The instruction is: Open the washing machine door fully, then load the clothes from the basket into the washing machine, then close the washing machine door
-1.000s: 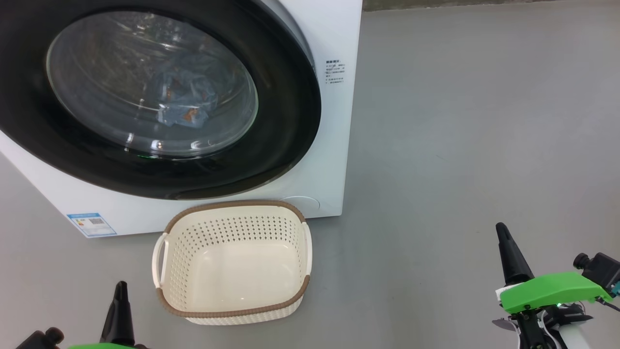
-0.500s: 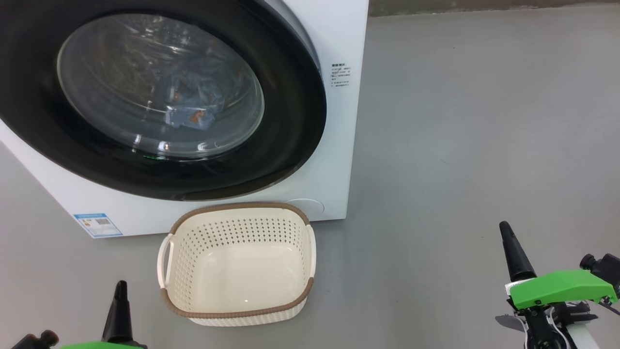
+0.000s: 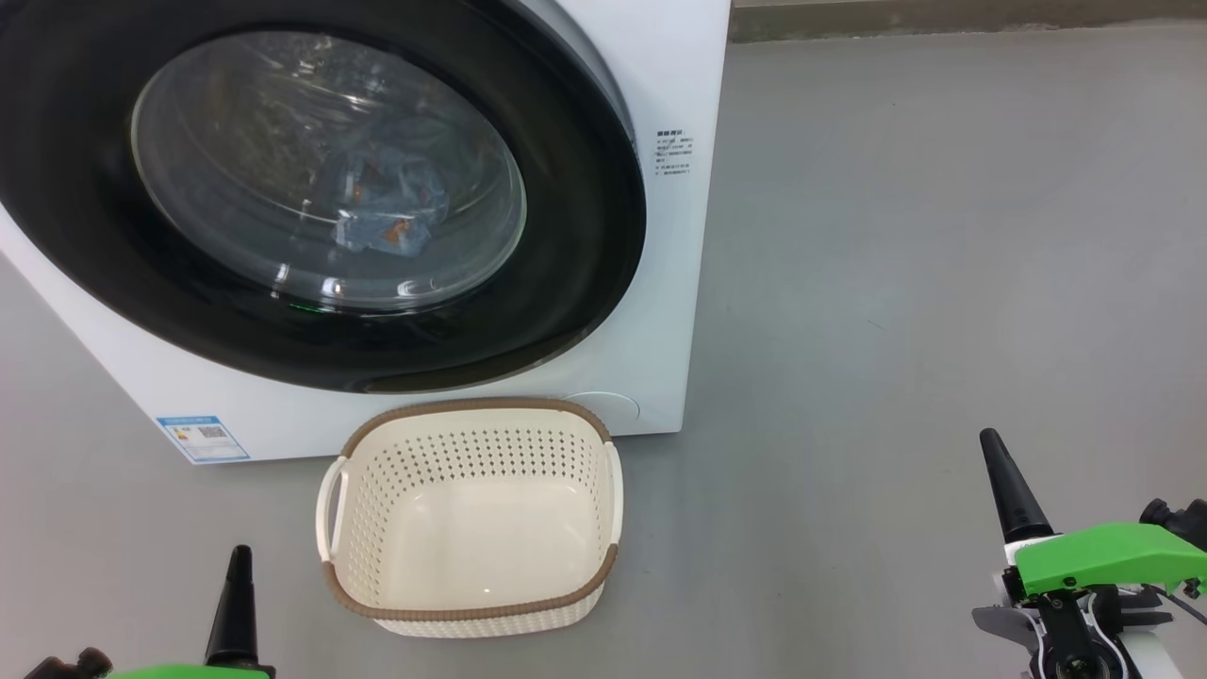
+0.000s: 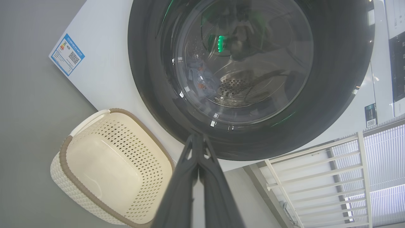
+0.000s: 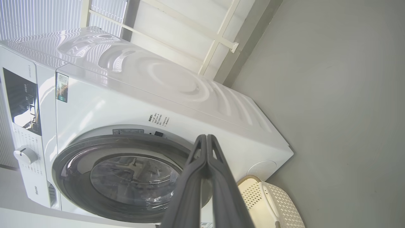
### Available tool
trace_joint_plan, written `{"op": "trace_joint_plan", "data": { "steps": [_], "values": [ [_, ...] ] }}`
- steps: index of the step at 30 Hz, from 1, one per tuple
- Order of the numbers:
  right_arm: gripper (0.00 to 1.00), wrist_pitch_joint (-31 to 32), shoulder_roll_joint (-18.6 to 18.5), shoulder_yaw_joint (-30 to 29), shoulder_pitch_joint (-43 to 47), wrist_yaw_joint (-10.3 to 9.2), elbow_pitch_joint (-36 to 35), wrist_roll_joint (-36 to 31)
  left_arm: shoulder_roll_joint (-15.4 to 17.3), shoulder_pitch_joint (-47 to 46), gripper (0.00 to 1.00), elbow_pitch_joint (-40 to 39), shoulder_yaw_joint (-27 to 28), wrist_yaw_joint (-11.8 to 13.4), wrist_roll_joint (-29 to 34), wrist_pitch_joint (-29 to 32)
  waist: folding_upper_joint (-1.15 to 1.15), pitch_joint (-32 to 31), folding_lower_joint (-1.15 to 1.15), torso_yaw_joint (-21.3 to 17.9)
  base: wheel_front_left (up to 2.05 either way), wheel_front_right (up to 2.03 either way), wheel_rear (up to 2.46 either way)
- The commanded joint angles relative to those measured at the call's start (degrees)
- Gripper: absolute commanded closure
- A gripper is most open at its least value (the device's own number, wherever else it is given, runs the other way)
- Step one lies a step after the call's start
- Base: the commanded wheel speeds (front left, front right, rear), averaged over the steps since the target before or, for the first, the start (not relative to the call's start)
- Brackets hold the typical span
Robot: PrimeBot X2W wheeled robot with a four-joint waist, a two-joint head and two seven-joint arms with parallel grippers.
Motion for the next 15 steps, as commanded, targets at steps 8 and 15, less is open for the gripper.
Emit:
{"op": "trace_joint_plan", "data": {
  "steps": [8, 15],
  "values": [
    [1.00, 1.8, 0.1, -0.8, 0.1, 0.01, -2.4, 5.3, 0.1, -2.4, 1.00, -2.2, 1.7, -0.1, -6.2, 1.8, 0.00, -0.4, 0.00, 0.5, 0.00, 0.00, 0.00],
    [1.00, 2.7, 0.2, -1.4, 0.2, 0.01, -2.7, 8.3, -0.1, -2.6, 1.00, -2.5, 1.9, -0.1, -9.8, 2.8, 0.00, -0.7, 0.00, 0.8, 0.00, 0.00, 0.00]
  ]
}}
